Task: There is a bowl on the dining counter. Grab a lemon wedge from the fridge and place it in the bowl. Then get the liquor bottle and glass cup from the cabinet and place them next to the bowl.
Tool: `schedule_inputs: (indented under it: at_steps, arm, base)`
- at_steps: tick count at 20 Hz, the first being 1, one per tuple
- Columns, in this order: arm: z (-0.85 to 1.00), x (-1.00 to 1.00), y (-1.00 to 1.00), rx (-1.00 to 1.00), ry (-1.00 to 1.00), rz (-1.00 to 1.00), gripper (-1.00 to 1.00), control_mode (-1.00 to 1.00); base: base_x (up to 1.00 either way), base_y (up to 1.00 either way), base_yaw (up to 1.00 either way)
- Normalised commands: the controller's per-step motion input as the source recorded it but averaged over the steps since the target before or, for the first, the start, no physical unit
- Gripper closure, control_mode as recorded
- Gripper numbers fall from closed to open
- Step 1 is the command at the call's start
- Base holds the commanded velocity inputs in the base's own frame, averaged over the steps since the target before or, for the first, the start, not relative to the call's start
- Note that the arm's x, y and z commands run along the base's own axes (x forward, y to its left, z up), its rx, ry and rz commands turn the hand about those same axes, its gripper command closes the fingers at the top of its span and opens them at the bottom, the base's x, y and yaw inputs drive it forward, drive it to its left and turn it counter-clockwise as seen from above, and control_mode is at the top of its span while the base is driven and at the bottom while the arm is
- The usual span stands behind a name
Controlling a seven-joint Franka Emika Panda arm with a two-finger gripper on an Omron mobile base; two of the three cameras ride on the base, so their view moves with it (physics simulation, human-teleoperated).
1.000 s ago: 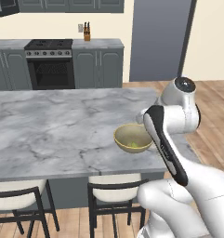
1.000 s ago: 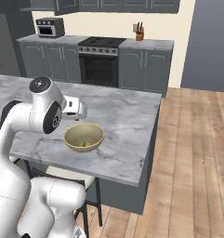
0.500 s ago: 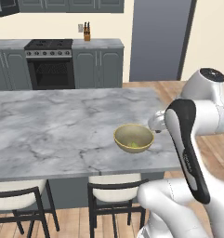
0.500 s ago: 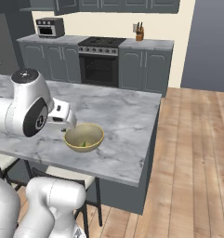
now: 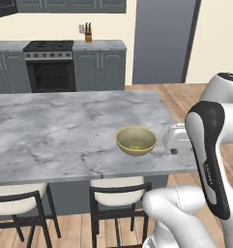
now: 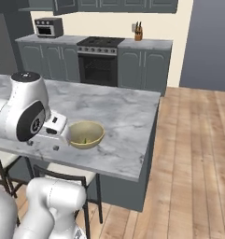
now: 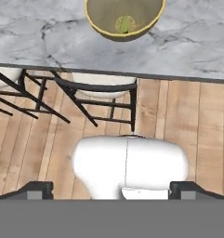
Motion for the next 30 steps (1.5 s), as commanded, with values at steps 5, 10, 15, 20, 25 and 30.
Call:
schedule_inputs:
  at_steps: [5,10,15,20,25,30]
  arm:
    - [0.00,0.00,0.00,0.00,0.00,0.00,-1.00,1.00]
    - [0.00,0.00,0.00,0.00,0.00,0.00,-1.00,1.00]
    - [0.00,0.00,0.00,0.00,0.00,0.00,-1.00,1.00]
    - [0.00,0.00,0.00,0.00,0.00,0.00,-1.00,1.00]
    - [0.00,0.00,0.00,0.00,0.00,0.00,-1.00,1.00]
    - [0.00,0.00,0.00,0.00,0.00,0.00,-1.00,1.00]
  base:
    - [-0.02,-0.99,-0.14]
    - [0.00,-1.00,-0.13]
    - [0.07,-1.00,-0.10]
    - [0.56,-1.00,0.01]
    - [0.93,-1.00,0.30]
    - [1.00,-0.91,0.43]
